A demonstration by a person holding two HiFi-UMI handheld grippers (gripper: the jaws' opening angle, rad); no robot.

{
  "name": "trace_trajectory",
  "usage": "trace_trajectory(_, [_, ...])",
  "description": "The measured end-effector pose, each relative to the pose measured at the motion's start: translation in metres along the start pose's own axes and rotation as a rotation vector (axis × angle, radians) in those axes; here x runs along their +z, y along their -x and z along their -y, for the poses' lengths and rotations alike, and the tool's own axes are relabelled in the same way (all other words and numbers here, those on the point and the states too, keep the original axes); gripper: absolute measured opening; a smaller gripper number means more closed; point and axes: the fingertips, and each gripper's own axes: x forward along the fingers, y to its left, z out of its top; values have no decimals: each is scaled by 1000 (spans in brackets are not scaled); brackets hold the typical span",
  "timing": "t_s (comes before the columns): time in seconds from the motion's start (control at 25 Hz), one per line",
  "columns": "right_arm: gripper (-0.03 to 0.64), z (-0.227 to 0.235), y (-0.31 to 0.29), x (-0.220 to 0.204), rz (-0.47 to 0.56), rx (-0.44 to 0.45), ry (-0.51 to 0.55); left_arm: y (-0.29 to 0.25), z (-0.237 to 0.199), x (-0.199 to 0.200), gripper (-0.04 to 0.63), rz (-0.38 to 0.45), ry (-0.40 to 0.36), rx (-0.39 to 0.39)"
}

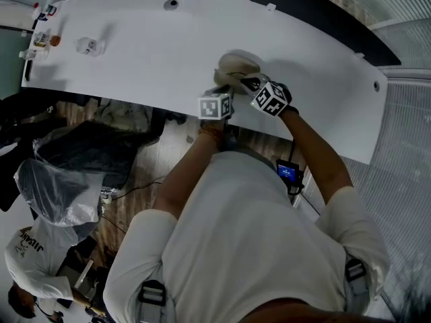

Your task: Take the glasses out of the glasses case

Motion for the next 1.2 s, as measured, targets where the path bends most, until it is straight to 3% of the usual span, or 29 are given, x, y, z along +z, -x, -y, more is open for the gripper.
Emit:
trace_trajectory(0.76, [20,-3,97,-121,-74,-213,-248,-58,115,-55,55,-179,-189,-188])
trace_trajectory(1.2, [20,-17,128,-176,-98,-260,-349,-78,158,-84,55,-238,-248,-238])
